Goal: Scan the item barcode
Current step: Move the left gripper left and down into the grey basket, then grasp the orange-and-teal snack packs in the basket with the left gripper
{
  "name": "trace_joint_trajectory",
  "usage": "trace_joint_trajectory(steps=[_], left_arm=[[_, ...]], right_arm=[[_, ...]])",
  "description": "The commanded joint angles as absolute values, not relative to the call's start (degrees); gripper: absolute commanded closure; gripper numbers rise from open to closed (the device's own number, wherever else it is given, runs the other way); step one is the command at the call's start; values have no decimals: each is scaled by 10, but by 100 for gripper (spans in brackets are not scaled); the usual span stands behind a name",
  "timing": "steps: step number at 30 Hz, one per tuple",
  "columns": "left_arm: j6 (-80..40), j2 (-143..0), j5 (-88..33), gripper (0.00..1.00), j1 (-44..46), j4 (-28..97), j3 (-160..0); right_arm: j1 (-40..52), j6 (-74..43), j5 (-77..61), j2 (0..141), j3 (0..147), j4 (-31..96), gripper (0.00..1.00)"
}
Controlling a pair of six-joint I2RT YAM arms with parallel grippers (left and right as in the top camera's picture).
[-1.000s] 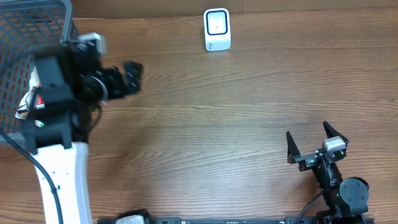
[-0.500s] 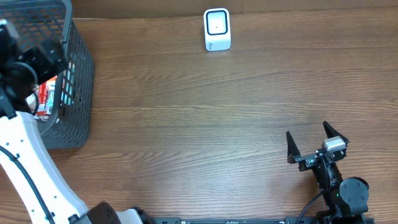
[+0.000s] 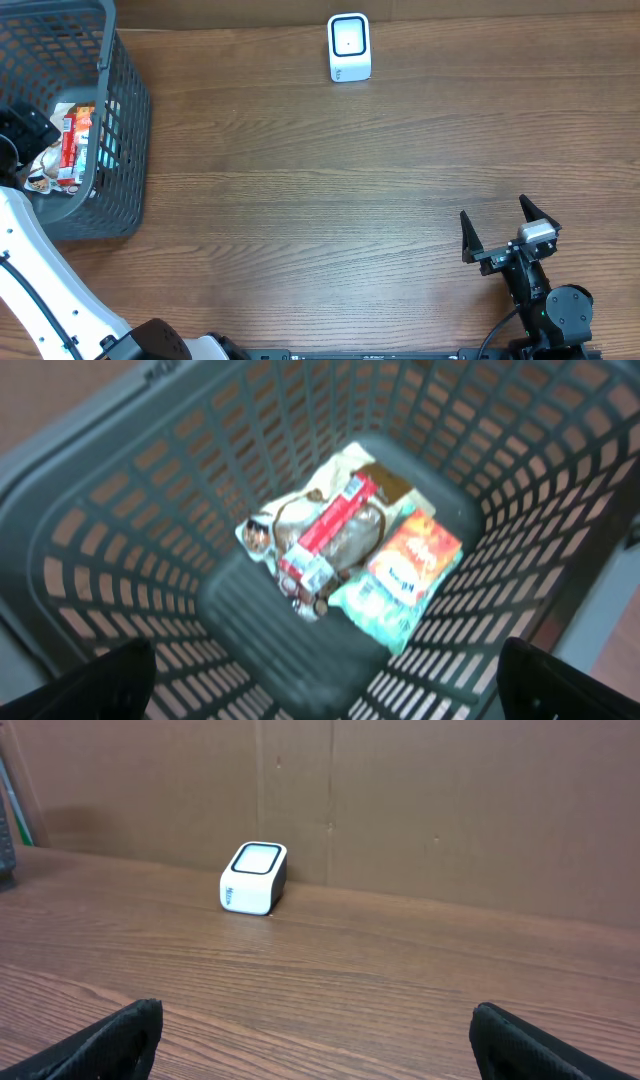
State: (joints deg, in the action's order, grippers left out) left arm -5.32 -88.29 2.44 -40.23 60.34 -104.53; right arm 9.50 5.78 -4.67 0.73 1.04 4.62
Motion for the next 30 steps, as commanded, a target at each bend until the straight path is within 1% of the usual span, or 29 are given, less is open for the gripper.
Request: trace_joint_trajectory(steps=[1, 8, 13, 30], left_arm=[[-36, -883, 34, 0, -401, 591, -1055], [-12, -913, 37, 0, -402, 583, -1055], [-12, -951, 79, 1, -402, 585, -1055], [-12, -1024, 79, 1, -402, 581, -1055]], right_arm=[[95, 58, -48, 2, 4, 44, 0], [95, 58, -48, 2, 4, 44, 0], [95, 58, -48, 2, 4, 44, 0], [95, 58, -48, 2, 4, 44, 0]])
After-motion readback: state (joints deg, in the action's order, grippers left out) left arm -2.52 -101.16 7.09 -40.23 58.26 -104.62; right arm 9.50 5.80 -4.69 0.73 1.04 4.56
